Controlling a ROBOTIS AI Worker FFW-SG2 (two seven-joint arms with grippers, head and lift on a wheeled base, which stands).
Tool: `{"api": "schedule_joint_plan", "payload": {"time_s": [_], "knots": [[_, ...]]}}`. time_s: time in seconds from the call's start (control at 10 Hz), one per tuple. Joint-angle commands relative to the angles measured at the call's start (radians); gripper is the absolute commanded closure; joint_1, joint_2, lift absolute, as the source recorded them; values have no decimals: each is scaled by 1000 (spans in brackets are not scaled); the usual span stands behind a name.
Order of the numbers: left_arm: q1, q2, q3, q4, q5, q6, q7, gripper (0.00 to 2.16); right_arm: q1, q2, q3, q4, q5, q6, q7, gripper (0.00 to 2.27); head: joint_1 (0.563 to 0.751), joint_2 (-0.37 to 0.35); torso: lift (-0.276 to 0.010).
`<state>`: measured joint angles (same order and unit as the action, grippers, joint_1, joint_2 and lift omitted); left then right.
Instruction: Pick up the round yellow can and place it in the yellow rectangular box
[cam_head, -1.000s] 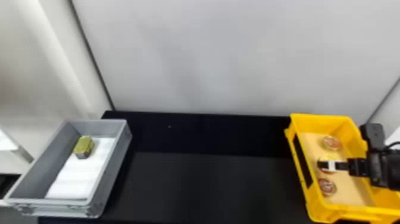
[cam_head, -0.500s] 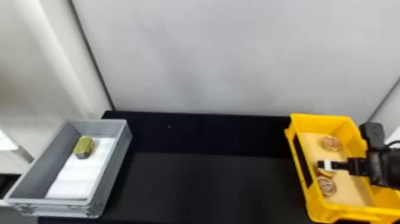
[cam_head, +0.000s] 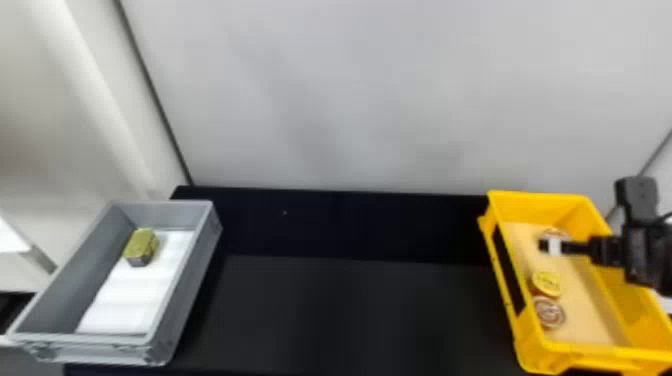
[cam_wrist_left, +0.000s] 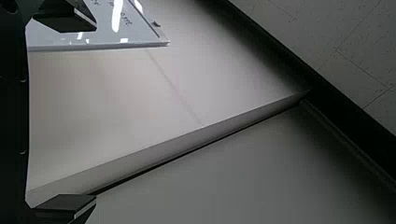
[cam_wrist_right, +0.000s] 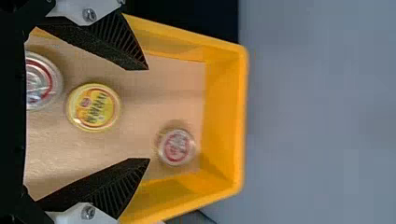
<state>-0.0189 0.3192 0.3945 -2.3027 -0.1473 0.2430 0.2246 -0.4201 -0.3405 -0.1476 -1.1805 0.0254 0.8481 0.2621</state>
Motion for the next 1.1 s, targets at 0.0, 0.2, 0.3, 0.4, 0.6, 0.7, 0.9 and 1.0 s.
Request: {"api": "schedule_joint_plan", "payload": {"time_s": [0.0, 0.2, 0.3, 0.4, 0.6, 0.7, 0.9, 1.0], "knots": [[-1, 0, 1, -3, -1, 6, -1, -2, 0, -3, 2, -229, -16, 25, -38, 71, 694, 54, -3], [-1, 0, 3, -4, -3, 9, -1, -2, -9, -3, 11, -418, -28, 21, -87, 27, 694, 54, -3], [-4, 3, 6, -4, -3, 10, -2, -2, -46, -6, 28, -502, -18, 11, -109, 19, 694, 54, -3], [-6, 9, 11, -4, -3, 13, -1, -2, -101, -17, 57, -596, 41, -2, -141, 2, 694, 54, -3], [-9, 15, 23, -8, -8, 10, -1, -2, -226, -35, 120, -728, 229, -45, -145, 2, 694, 54, -3], [-9, 17, 28, -8, -11, 10, 1, -2, -275, -38, 151, -772, 285, -95, -149, 2, 694, 54, -3], [-4, 26, 44, -14, -11, 7, 1, -2, -378, -88, 258, -824, 266, -165, -251, 1, 694, 54, -3], [-4, 32, 52, -17, -11, 4, 3, -2, -445, -112, 303, -829, 265, -182, -282, 1, 694, 54, -3]]}}
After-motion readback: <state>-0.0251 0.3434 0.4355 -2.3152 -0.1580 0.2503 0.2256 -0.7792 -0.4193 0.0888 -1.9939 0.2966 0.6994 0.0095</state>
